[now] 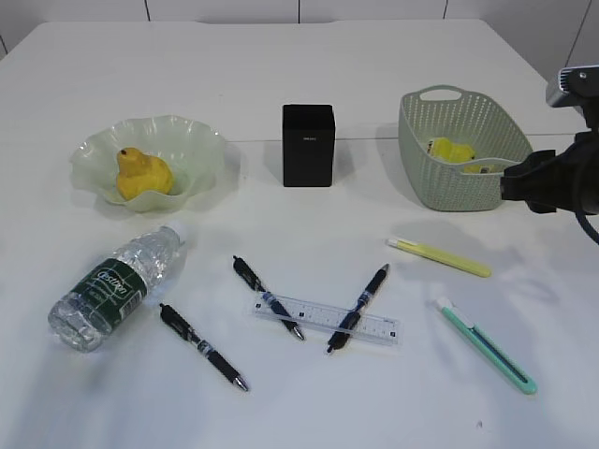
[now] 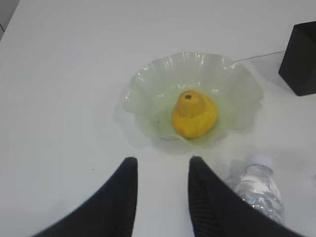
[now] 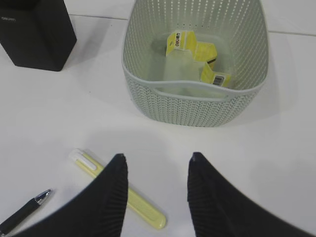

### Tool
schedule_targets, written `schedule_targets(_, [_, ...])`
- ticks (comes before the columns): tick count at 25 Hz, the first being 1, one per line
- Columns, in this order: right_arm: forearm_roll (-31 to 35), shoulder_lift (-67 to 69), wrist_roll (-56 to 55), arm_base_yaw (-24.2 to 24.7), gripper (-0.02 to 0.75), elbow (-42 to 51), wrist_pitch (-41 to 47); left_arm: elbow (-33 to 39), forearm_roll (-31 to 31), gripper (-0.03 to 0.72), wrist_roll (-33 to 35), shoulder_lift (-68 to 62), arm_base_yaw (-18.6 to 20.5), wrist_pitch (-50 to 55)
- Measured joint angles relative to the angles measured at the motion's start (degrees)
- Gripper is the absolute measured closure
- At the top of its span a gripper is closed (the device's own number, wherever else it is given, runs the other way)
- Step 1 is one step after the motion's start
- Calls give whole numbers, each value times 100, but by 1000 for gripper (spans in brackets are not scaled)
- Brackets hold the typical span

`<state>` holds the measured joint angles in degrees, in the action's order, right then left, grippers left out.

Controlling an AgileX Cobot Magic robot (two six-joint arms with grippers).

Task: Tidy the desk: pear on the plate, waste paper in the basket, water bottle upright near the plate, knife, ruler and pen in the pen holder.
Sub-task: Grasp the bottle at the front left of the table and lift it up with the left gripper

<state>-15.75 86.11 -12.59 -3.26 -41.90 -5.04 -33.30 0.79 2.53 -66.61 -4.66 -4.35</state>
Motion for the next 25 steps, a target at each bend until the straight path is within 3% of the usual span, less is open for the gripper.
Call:
schedule_targets(7, [0, 0, 0, 0, 435, 0, 0, -584, 35, 445, 0, 0, 0, 901])
schedule_targets(18, [0, 0, 0, 0, 435, 0, 0, -2156, 25, 445, 0, -668, 0, 2833])
schedule_targets(25, [0, 0, 0, 0, 435, 0, 0, -3031, -448, 445, 389, -1381, 0, 3735])
